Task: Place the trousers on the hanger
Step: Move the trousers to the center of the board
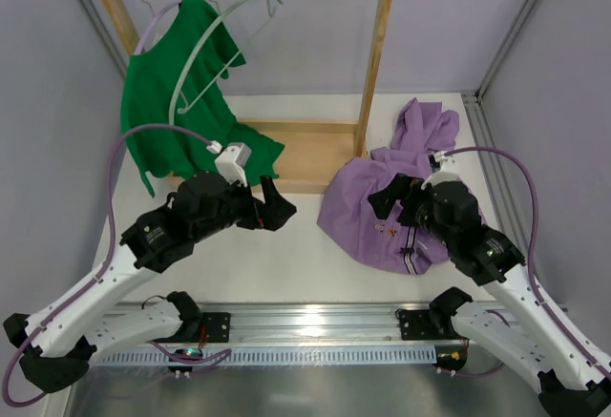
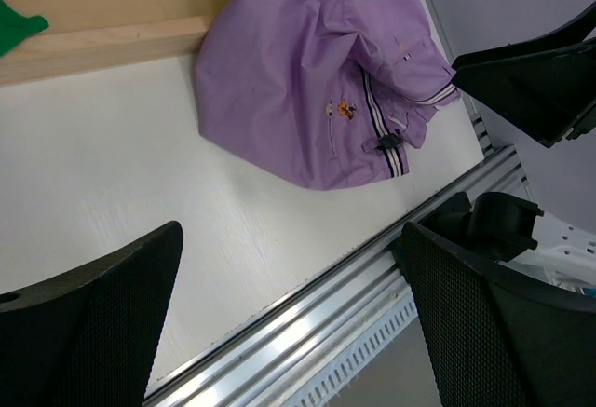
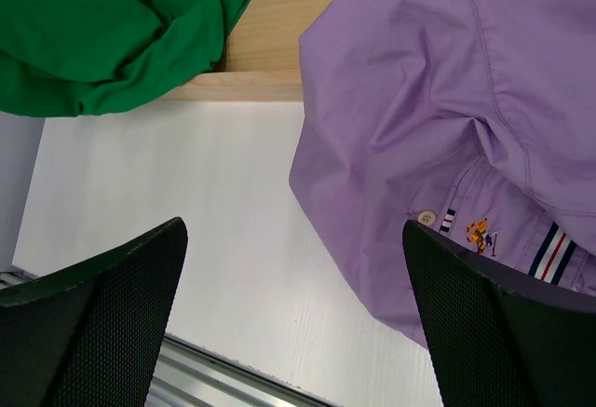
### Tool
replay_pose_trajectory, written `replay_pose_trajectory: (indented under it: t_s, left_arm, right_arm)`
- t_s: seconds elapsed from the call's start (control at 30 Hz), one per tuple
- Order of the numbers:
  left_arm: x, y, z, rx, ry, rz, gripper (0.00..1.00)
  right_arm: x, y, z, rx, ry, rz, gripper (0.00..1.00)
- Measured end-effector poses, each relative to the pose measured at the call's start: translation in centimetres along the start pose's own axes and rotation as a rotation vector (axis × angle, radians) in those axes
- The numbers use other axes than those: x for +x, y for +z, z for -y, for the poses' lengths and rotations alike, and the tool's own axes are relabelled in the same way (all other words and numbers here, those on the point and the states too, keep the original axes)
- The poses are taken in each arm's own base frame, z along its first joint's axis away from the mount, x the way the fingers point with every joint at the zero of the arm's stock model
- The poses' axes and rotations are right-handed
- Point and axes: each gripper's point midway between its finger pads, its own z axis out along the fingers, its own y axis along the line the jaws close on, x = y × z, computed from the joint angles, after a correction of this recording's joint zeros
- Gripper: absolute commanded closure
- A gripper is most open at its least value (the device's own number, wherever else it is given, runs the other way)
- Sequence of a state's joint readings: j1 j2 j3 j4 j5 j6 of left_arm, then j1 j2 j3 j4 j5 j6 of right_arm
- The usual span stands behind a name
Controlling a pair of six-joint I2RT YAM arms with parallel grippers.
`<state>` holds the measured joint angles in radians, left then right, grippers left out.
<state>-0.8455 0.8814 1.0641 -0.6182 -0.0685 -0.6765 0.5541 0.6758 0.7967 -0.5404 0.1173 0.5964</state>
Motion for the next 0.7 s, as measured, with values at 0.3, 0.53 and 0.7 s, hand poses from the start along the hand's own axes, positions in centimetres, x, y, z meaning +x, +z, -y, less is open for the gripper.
replay_pose_trajectory:
  t_s: [0.3, 0.53, 0.7]
  left_arm:
    - [-0.1, 0.0, 0.1, 0.000, -0.002, 0.000, 0.00]
    - [-0.5, 1.3, 0.5, -0.015, 0.002, -0.021, 0.00]
    - [-0.2, 2.4, 0.3, -0.034, 0.011, -0.049, 0.01]
  right_arm:
    - [0.0, 0.0, 0.3, 0.014, 0.000, 0.003, 0.01]
    - [-0.5, 0.0, 0.5, 0.040, -0.007, 0.007, 0.00]
    - [-0.5, 0.5, 0.9, 0.080, -0.029, -0.012, 0.00]
